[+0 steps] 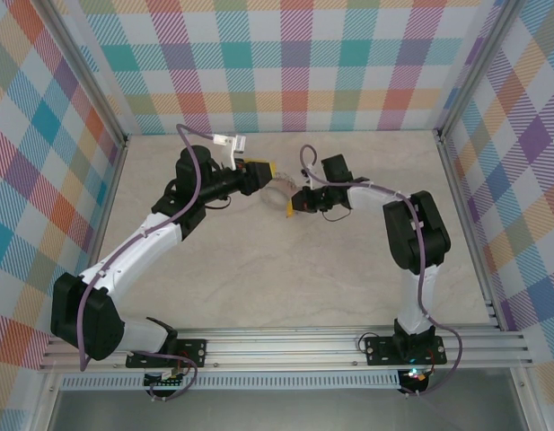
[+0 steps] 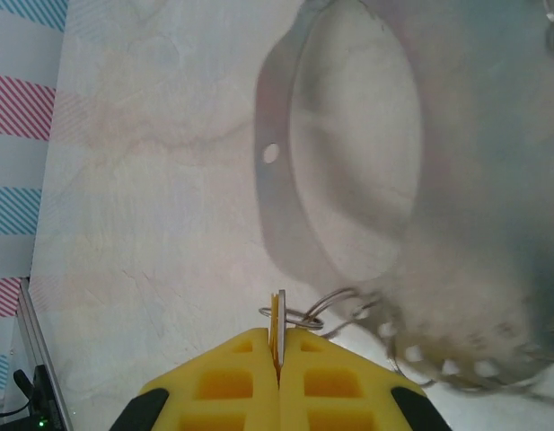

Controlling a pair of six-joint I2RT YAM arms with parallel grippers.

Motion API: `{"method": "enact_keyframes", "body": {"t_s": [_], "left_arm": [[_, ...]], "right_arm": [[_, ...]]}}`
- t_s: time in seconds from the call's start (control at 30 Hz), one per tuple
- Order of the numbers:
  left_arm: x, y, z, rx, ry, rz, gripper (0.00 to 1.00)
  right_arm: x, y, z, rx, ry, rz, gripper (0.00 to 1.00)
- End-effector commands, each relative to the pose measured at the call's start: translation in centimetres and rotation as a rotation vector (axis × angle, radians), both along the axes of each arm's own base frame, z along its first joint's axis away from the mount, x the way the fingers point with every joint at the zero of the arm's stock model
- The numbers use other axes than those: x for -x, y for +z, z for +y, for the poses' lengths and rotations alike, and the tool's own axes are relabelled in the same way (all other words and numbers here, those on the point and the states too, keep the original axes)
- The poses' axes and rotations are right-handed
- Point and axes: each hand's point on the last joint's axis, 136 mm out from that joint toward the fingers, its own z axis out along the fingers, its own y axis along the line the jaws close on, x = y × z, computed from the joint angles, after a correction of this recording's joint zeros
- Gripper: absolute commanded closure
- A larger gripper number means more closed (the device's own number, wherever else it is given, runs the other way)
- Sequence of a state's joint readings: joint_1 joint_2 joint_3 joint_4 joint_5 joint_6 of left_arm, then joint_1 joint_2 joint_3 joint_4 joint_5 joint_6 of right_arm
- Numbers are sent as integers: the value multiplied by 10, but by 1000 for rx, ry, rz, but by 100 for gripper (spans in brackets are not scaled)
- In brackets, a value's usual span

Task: Put the keys on the keyring

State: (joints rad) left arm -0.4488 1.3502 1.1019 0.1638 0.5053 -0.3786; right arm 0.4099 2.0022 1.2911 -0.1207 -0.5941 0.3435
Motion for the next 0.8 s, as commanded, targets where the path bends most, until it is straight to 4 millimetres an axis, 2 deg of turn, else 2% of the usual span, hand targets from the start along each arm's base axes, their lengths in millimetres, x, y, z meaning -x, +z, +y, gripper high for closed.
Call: {"method": "enact_keyframes", "body": {"t_s": [0.0, 0.2, 0.4, 0.57, 0.77], "left_arm": [[5, 20, 5, 46, -5, -47, 58], [4, 18, 3, 55, -12, -34, 58], [1, 17, 2, 57, -12, -25, 58], [0, 15, 0, 58, -22, -16, 58], [-1, 15, 0, 59, -18, -10, 58]], "right_arm": [[6, 10, 11, -49, 0, -19, 100], [23, -7, 22, -52, 23, 43, 100], [46, -11, 40, -75, 79, 89, 98], [67, 0, 51, -134, 126, 109, 72], [82, 35, 38, -155, 129, 46, 51]]}}
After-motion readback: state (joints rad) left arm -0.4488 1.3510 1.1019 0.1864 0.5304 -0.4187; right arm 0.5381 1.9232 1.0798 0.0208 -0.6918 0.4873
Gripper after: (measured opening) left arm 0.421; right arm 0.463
